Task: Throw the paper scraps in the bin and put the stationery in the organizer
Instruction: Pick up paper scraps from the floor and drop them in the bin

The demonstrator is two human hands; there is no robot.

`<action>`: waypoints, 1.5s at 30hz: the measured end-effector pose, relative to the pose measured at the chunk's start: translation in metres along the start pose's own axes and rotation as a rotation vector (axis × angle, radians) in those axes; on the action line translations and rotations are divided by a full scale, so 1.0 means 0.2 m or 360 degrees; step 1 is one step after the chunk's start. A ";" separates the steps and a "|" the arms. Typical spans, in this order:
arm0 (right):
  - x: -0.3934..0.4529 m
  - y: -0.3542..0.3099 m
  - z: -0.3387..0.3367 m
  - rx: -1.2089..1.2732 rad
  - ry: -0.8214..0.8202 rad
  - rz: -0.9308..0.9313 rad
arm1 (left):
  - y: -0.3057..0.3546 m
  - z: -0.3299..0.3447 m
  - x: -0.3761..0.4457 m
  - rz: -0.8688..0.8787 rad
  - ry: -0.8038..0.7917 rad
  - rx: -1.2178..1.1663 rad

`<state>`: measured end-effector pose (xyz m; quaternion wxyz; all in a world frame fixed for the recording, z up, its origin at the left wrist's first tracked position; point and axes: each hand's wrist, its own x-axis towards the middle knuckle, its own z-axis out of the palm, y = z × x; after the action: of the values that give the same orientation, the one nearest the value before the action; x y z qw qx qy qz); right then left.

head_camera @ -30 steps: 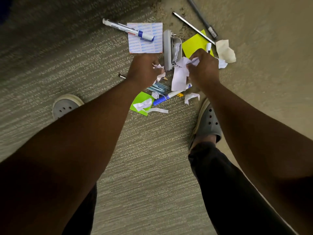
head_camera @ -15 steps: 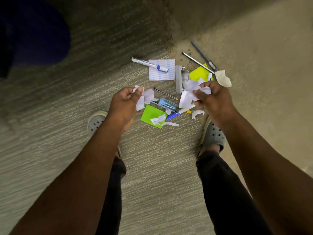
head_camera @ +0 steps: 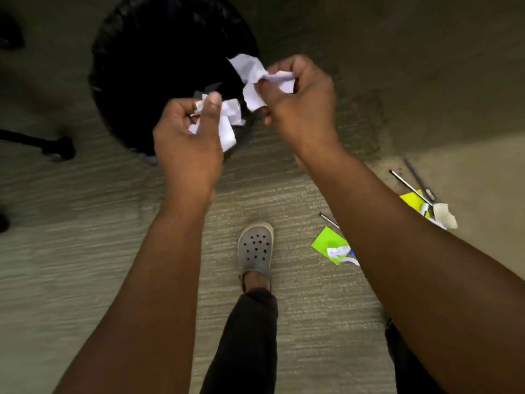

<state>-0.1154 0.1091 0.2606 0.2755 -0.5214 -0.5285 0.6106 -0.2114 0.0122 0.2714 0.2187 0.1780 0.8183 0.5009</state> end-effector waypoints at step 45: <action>-0.39 1.79 -1.89 -0.1890 0.0087 0.0531 | -0.96 1.66 -1.26 0.0805 -0.1905 0.1586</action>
<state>0.3349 0.0722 -0.0078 -0.1476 -0.6768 -0.6824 0.2334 0.1641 0.0461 0.0113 0.3942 0.6708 0.6247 -0.0672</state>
